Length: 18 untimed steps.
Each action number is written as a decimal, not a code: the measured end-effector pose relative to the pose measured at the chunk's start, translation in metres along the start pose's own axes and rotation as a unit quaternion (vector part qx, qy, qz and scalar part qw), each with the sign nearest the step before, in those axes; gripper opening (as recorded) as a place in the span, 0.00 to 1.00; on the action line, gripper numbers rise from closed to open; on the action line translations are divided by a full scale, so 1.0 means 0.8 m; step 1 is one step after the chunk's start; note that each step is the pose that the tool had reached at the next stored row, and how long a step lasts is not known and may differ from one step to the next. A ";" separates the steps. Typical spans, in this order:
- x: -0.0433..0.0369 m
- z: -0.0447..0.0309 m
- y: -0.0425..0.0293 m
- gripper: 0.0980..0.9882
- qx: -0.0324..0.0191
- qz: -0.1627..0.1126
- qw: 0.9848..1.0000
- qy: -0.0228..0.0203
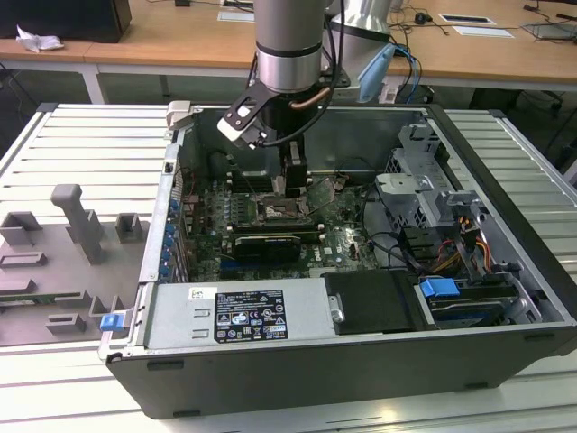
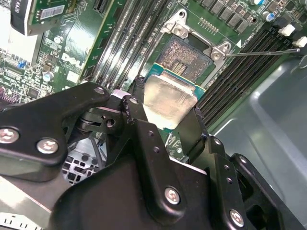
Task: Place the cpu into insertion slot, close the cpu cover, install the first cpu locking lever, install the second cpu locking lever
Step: 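Place the cpu into insertion slot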
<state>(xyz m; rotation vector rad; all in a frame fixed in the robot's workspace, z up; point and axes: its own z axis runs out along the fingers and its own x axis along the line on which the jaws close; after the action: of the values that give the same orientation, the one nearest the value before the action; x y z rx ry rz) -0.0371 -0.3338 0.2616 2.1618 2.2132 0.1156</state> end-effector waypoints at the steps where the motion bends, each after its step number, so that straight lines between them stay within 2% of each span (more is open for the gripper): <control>1: 0.001 0.0011 -0.0001 0.48 0.000 0.002 1.000 0.000; 2: 0.002 0.0035 -0.0002 0.48 0.000 0.005 1.000 0.000; 3: 0.002 0.0155 -0.0013 0.48 0.000 0.005 1.000 -0.001; 5: 0.002 0.0254 -0.0023 0.48 0.000 0.006 1.000 -0.002; 12: 0.007 0.0325 -0.0047 0.48 0.000 0.006 1.000 -0.002; 16: 0.009 0.0369 -0.0140 0.48 0.000 0.006 1.000 -0.001; 18: 0.012 0.0448 -0.0159 0.48 0.000 0.006 1.000 -0.001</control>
<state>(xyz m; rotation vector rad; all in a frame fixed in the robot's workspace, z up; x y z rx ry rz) -0.0470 -0.3235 0.2250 2.1746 2.1988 0.1135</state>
